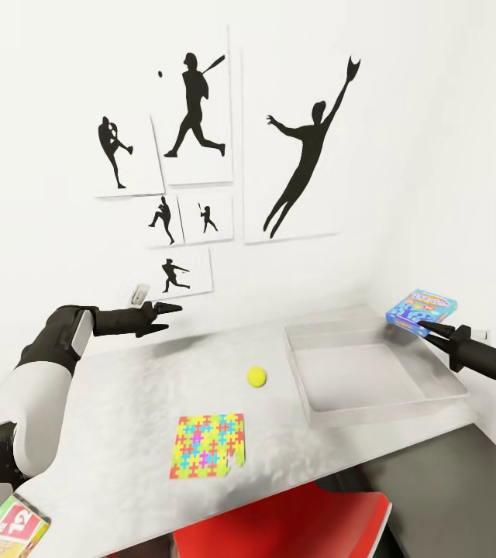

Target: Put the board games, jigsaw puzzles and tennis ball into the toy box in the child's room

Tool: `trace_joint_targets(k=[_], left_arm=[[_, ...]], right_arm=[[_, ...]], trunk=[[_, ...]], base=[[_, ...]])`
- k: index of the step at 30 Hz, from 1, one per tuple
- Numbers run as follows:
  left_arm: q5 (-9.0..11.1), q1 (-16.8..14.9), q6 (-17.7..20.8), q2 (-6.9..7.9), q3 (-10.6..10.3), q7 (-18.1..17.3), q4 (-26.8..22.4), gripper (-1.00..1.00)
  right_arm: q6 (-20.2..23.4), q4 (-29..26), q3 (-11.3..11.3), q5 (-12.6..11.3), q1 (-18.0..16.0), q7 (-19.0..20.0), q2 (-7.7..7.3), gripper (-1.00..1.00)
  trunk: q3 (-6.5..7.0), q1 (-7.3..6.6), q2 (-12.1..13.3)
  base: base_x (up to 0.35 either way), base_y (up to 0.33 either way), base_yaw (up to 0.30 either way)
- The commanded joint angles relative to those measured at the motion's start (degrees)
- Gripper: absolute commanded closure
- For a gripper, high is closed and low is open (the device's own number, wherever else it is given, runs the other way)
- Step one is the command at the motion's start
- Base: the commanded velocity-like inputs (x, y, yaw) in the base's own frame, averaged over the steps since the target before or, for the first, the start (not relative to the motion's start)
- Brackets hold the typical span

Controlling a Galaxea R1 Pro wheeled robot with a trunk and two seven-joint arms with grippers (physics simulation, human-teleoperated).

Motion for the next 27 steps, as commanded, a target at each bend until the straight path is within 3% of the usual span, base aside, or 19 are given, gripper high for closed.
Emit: trace_joint_targets(k=[1, 22, 24, 27], left_arm=[[0.0, -0.1, 0.4, -0.02, 0.2, -0.1, 0.0, -1.00], [0.0, -0.1, 0.4, -0.02, 0.2, -0.1, 0.0, -1.00], [0.0, -0.1, 0.4, -0.02, 0.1, -0.1, 0.0, -1.00], [0.0, -0.1, 0.4, -0.02, 0.1, -0.1, 0.0, -1.00]], right_arm=[[0.2, 0.0, -0.1, 0.5, -0.1, 0.6, 0.01, 1.00], [0.0, -0.2, 0.3, 0.6, -0.2, -0.6, 0.14, 1.00], [-0.1, -0.3, 0.3, 0.6, -0.2, -2.9, 0.74, 1.00], [-0.4, -0.6, 0.3, 0.4, -0.5, -7.8, 3.12, 1.00]], trunk=[[-0.12, 0.03, -0.1], [-0.12, 0.03, -0.1], [-0.12, 0.03, -0.1], [-0.12, 0.03, -0.1]], base=[[0.000, 0.000, 0.000], [0.000, 0.000, 0.000], [0.000, 0.000, 0.000], [0.000, 0.000, 0.000]])
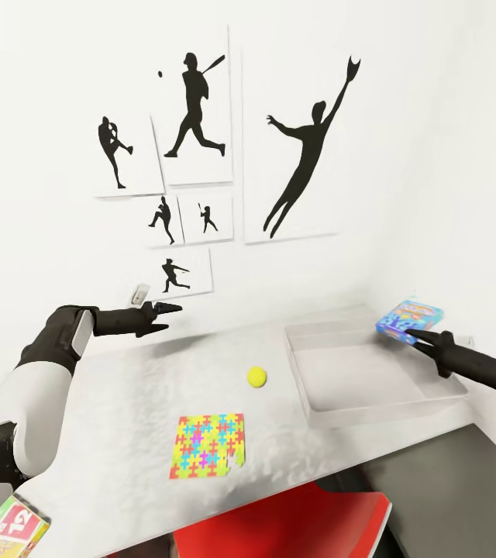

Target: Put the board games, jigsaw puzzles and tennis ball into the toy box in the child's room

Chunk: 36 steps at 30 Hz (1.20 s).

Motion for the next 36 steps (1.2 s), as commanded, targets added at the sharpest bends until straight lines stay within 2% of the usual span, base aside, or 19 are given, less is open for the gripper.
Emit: trace_joint_targets(k=[1, 4, 6, 8, 11, 14, 18, 24, 28, 33, 36], left_arm=[[0.0, -0.1, 0.4, -0.01, 0.2, -0.1, 0.0, -1.00], [0.0, -0.1, 0.4, -0.03, 0.2, -0.1, 0.0, -1.00], [0.0, -0.1, 0.4, -0.02, 0.2, -0.2, 0.0, -1.00], [0.0, -0.1, 0.4, -0.03, 0.2, -0.1, 0.0, -1.00], [0.0, -0.1, 0.4, -0.05, 0.2, -0.1, 0.0, -1.00], [0.0, -0.1, 0.4, -0.03, 0.2, -0.1, 0.0, -1.00], [0.0, -0.1, 0.4, -0.02, 0.2, -0.1, 0.0, -1.00], [0.0, -0.1, 0.4, -0.01, 0.2, -0.1, 0.0, -1.00], [0.0, -0.1, 0.4, -0.05, 0.2, -0.1, 0.0, -1.00], [0.0, -0.1, 0.4, -0.09, 0.1, -0.1, 0.0, -1.00], [0.0, -0.1, 0.4, -0.10, 0.1, -0.1, 0.0, -1.00]], right_arm=[[0.1, -0.1, -0.2, -0.4, -0.3, -2.6, 1.32, 1.00], [-0.9, -0.1, -0.4, -0.8, -1.8, -11.2, 4.46, 1.00], [-1.8, -0.1, -0.5, -0.9, -2.7, -14.6, 5.59, 1.00], [-2.7, 0.1, -0.5, -1.0, -4.0, -17.2, 6.84, 1.00], [-3.2, 0.8, -0.5, -0.9, -6.3, -18.6, 8.15, 1.00], [-3.4, 2.0, -0.5, -0.9, -7.2, -19.7, 8.56, 1.00], [-3.6, 3.2, -0.6, -0.8, -8.5, -23.1, 9.08, 1.00], [-8.3, 4.8, -0.6, -1.0, -9.9, -29.7, 9.51, 1.00], [-12.0, 4.9, -0.6, -1.1, -10.3, -34.0, 10.44, 1.00], [-16.3, 5.0, -0.6, -1.1, -10.3, -35.5, 11.00, 1.00], [-17.2, 5.3, -0.6, -1.1, -10.3, -35.6, 11.15, 1.00]], trunk=[[-0.12, 0.03, -0.1], [-0.12, 0.03, -0.1], [-0.12, 0.03, -0.1], [-0.12, 0.03, -0.1], [-0.12, 0.03, -0.1], [-0.12, 0.03, -0.1], [-0.12, 0.03, -0.1], [-0.12, 0.03, -0.1], [-0.12, 0.03, -0.1], [-0.12, 0.03, -0.1], [-0.12, 0.03, -0.1]], base=[[0.000, 0.000, 0.000], [0.000, 0.000, 0.000], [0.000, 0.000, 0.000], [0.000, 0.000, 0.000], [0.000, 0.000, 0.000], [0.000, 0.000, 0.000], [0.000, 0.000, 0.000], [0.000, 0.000, 0.000], [0.000, 0.000, 0.000], [0.000, 0.000, 0.000], [0.000, 0.000, 0.000]])
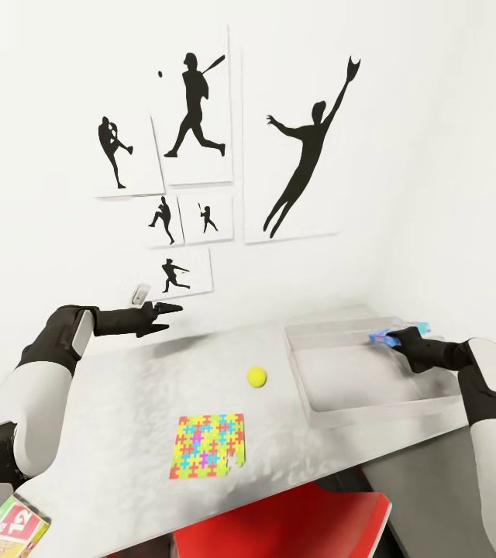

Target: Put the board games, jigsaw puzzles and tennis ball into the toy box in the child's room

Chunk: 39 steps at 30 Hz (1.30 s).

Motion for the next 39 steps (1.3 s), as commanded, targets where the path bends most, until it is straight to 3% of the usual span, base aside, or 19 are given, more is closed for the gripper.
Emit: trace_joint_targets(k=[1, 9, 13, 19, 26, 35, 39], left_arm=[[0.0, -0.1, 0.4, -0.02, 0.2, -0.1, 0.0, -1.00], [0.0, -0.1, 0.4, 0.01, 0.2, -0.2, 0.0, -1.00], [0.0, -0.1, 0.4, 0.01, 0.2, -0.2, 0.0, -1.00], [0.0, -0.1, 0.4, 0.06, 0.2, -0.2, 0.0, -1.00], [0.0, 0.0, 0.4, 0.07, 0.2, -0.2, 0.0, -1.00], [0.0, 0.0, 0.4, 0.07, 0.2, -0.2, 0.0, -1.00], [0.0, 0.0, 0.5, 0.02, 0.2, -0.2, 0.0, -1.00]], right_arm=[[-0.1, 0.3, -0.1, -0.7, -0.1, -0.6, 0.06, 1.00], [-0.8, 6.4, -0.1, -0.7, -2.7, -0.7, 1.42, 1.00], [-4.4, 8.4, -0.1, -0.7, -4.0, -0.7, 1.82, 1.00], [-6.2, 13.7, 0.0, -0.7, -5.9, -0.7, 1.81, 1.00], [-8.1, 20.4, 0.0, -0.7, -7.1, -0.5, 0.97, 1.00], [-8.8, 21.0, -0.1, -0.4, -7.5, -0.2, 0.37, 1.00], [-8.9, 21.0, -0.2, -0.5, -7.5, -0.1, -0.90, 1.00]], trunk=[[-0.12, 0.04, -0.1], [-0.12, 0.04, -0.1], [-0.12, 0.04, -0.1], [-0.12, 0.04, -0.1], [-0.12, 0.04, -0.1], [-0.12, 0.04, -0.1], [-0.12, 0.04, -0.1]], base=[[0.000, 0.000, 0.000], [0.000, 0.000, 0.000], [0.000, 0.000, 0.000], [0.000, 0.000, 0.000], [0.000, 0.000, 0.000], [0.000, 0.000, 0.000], [0.000, 0.000, 0.000]])
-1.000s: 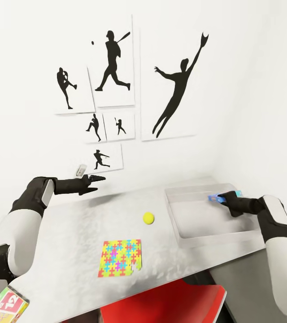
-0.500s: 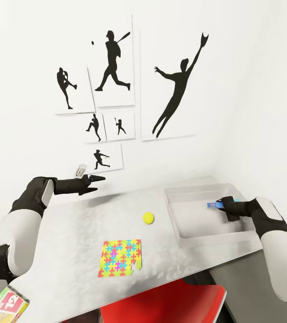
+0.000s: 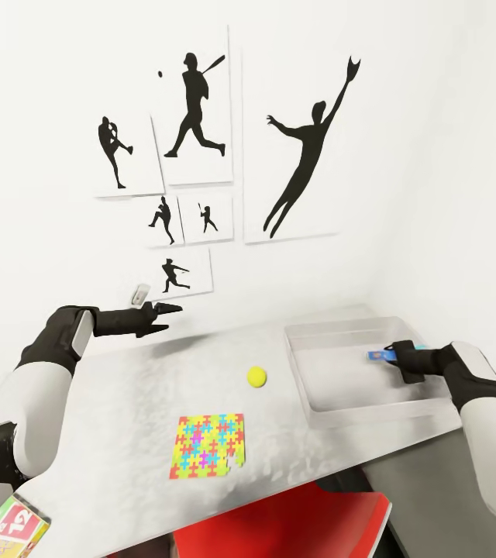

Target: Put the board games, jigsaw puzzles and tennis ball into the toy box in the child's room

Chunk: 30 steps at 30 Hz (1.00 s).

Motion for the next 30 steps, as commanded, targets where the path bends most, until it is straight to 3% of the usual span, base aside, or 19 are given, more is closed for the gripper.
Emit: trace_joint_targets(k=[1, 8, 30], left_arm=[[0.0, -0.1, 0.4, -0.04, 0.2, -0.1, 0.0, -1.00], [0.0, -0.1, 0.4, -0.06, 0.1, -0.1, 0.0, -1.00], [0.0, -0.1, 0.4, -0.12, 0.1, -0.1, 0.0, -1.00]], right_arm=[[-0.3, -0.1, -0.2, -0.6, 0.0, -0.5, -0.23, 1.00], [-2.4, 0.0, -0.2, -0.8, 0.0, -0.4, -1.41, 1.00], [-2.7, 0.0, -0.1, -0.5, -0.1, -0.4, -1.43, 1.00]], trunk=[[-0.12, 0.04, -0.1], [-0.12, 0.04, -0.1], [-0.12, 0.04, -0.1]], base=[[0.000, 0.000, 0.000], [0.000, 0.000, 0.000], [0.000, 0.000, 0.000]])
